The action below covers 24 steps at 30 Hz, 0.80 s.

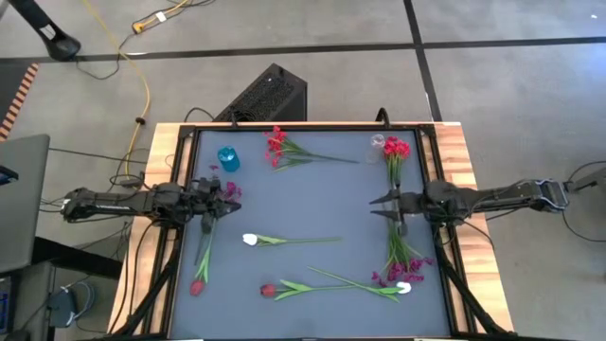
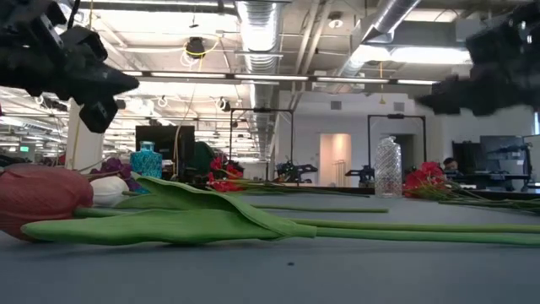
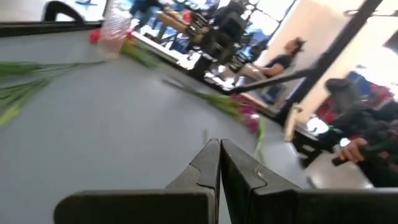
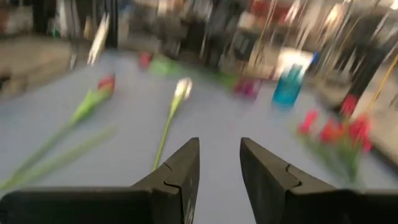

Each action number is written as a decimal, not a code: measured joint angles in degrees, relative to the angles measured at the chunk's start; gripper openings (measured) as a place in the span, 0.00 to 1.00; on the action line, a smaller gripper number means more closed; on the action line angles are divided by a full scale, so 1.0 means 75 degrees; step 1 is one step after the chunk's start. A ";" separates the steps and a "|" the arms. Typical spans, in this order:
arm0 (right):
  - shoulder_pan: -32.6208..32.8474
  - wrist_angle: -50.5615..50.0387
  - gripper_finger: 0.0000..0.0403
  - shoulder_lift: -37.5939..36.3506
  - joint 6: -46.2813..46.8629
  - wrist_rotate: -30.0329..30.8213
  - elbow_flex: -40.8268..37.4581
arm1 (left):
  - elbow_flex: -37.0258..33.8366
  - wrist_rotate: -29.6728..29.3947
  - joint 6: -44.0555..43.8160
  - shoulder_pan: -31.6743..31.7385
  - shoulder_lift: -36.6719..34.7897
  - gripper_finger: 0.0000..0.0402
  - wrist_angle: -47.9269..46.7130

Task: Sort flowers into vase by color
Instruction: Put the right red flowers into the transparent vase

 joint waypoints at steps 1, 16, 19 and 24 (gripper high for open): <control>-0.0035 0.0363 0.35 0.0000 -0.0013 -0.0003 0.0019 | -0.0001 0.0005 -0.0003 -0.0043 0.0000 0.00 0.0134; -0.0006 0.1184 0.35 0.0281 0.1428 0.0445 0.1015 | 0.0014 -0.1013 0.0611 -0.1115 0.1733 0.00 0.2314; 0.0046 0.0157 0.35 0.0744 0.1353 0.0394 0.1731 | 0.0333 -0.1000 0.0638 -0.1251 0.2570 0.00 0.2296; 0.0061 -0.1056 0.35 0.1853 0.1158 0.0399 0.2707 | 0.1083 -0.0946 0.1083 -0.1529 0.3936 0.00 0.2279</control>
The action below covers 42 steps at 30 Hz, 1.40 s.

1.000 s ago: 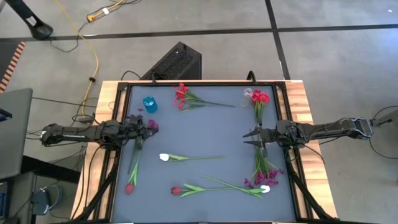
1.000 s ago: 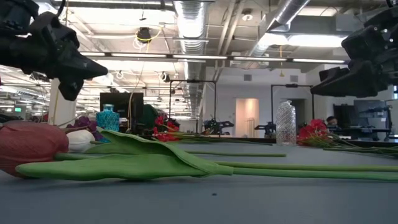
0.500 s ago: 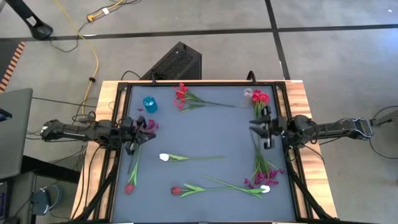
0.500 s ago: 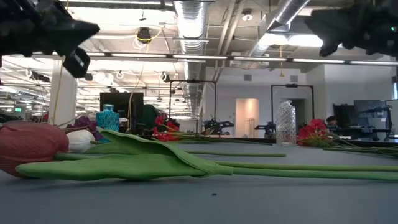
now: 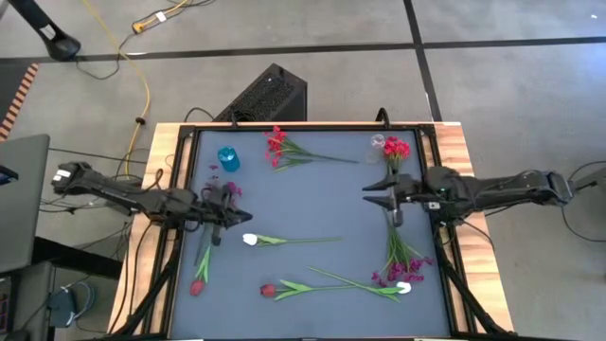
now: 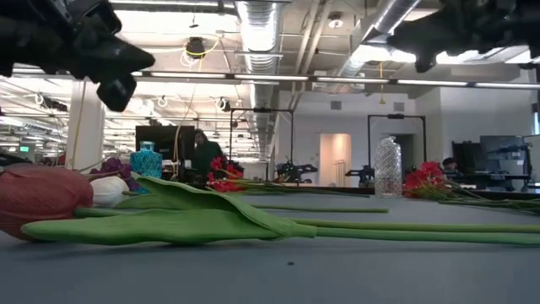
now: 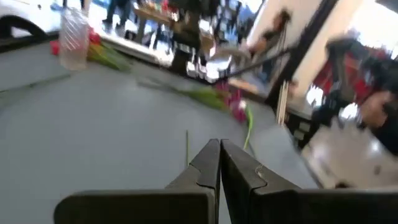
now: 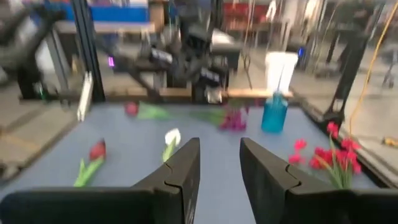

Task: Sort flowers into vase by color
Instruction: Put the right red flowers into the transparent vase

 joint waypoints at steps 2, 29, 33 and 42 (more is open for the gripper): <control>0.0065 -0.0441 0.35 0.0500 -0.0123 0.0004 0.0369 | 0.0247 0.0009 0.0310 -0.0141 0.0508 0.00 -0.0177; 0.1485 -0.7851 0.36 0.4284 -0.2198 0.2412 0.4385 | 0.1358 -0.0475 0.1119 -0.0276 0.2507 0.12 -0.0287; 0.1305 -0.8874 0.36 0.4635 -0.4247 0.2840 0.4395 | 0.1358 -0.0676 0.1110 -0.0273 0.2507 0.21 -0.0310; 0.1109 -1.0301 0.36 0.5925 -0.8111 0.3233 0.4389 | 0.1358 -0.0676 0.1069 -0.0274 0.2507 0.31 -0.0380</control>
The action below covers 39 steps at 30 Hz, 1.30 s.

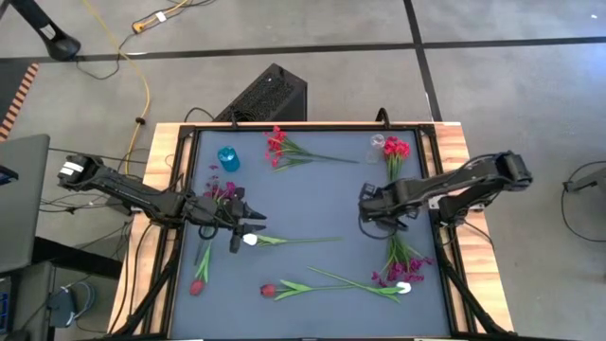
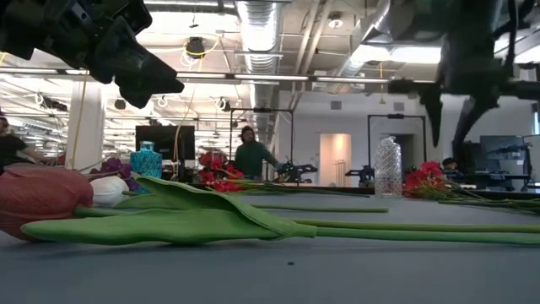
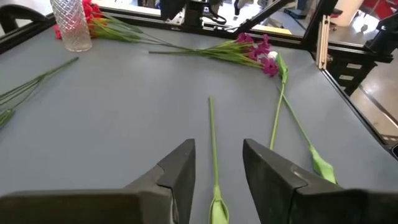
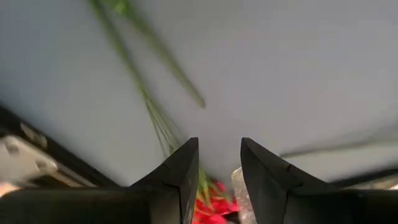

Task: Sort flowers into vase by color
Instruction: Put the right red flowers into the transparent vase

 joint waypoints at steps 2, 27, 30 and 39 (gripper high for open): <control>0.0000 0.0006 0.36 0.0330 -0.0594 0.0005 0.0000 | 0.0000 0.0000 0.0000 -0.0002 0.0000 0.31 0.0000; -0.1147 -0.1103 0.33 0.2077 0.2636 -0.1627 -0.0014 | 0.0000 -0.0003 0.0000 -0.0001 -0.0003 0.31 -0.0401; -0.1681 -0.1076 0.33 0.1804 0.3985 -0.1873 -0.0015 | 0.0000 -0.0003 0.0000 0.0000 -0.0003 0.31 -0.0402; -0.3134 -0.1009 0.33 0.1066 0.9777 -0.2295 -0.0014 | 0.0000 -0.0038 0.0000 -0.0003 -0.0003 0.31 -0.0399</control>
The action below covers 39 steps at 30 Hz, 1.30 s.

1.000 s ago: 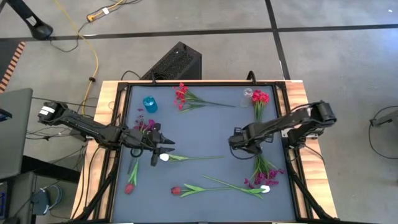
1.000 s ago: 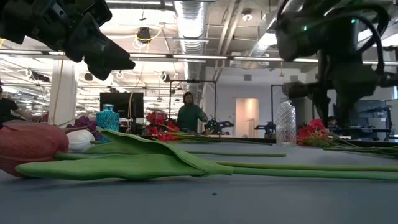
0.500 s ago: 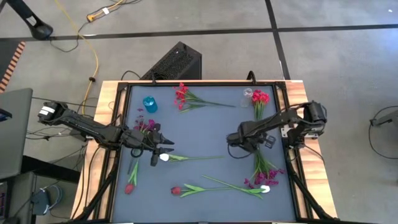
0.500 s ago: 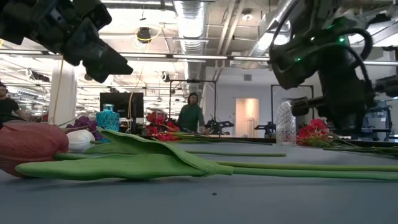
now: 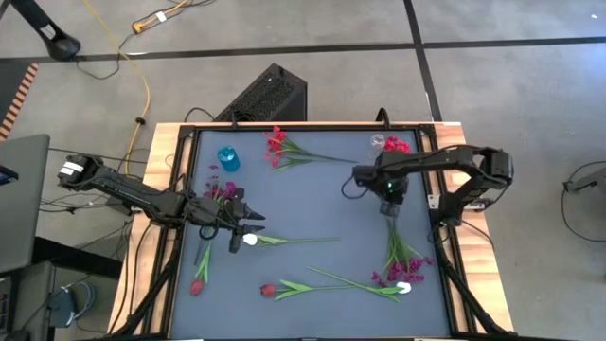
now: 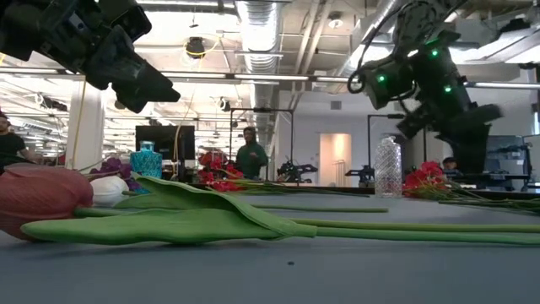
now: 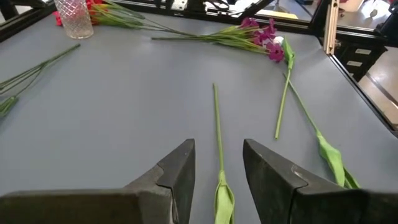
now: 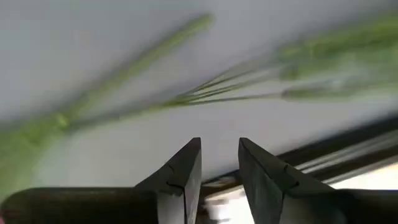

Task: Sort flowers into vase by color
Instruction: Put the right red flowers into the transparent vase

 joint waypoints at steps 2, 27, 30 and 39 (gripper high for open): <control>-0.0274 -0.0003 0.33 -0.0007 0.0954 -0.0476 0.0002 | 0.0000 0.0000 -0.0005 0.0002 0.0000 0.31 0.0000; -0.0349 0.2407 0.37 -0.1889 0.3710 -0.0651 -0.1954 | -0.0003 0.0038 -0.0519 0.0000 0.0000 0.31 -0.0210; -0.0350 0.2410 0.39 -0.1802 0.3948 -0.0500 -0.1954 | -0.0003 0.0038 -0.0519 0.0003 0.0000 0.31 -0.0207; -0.0349 0.2734 0.46 -0.1167 0.3986 -0.0373 -0.1956 | -0.0003 0.0038 -0.0519 0.0003 0.0000 0.31 -0.0335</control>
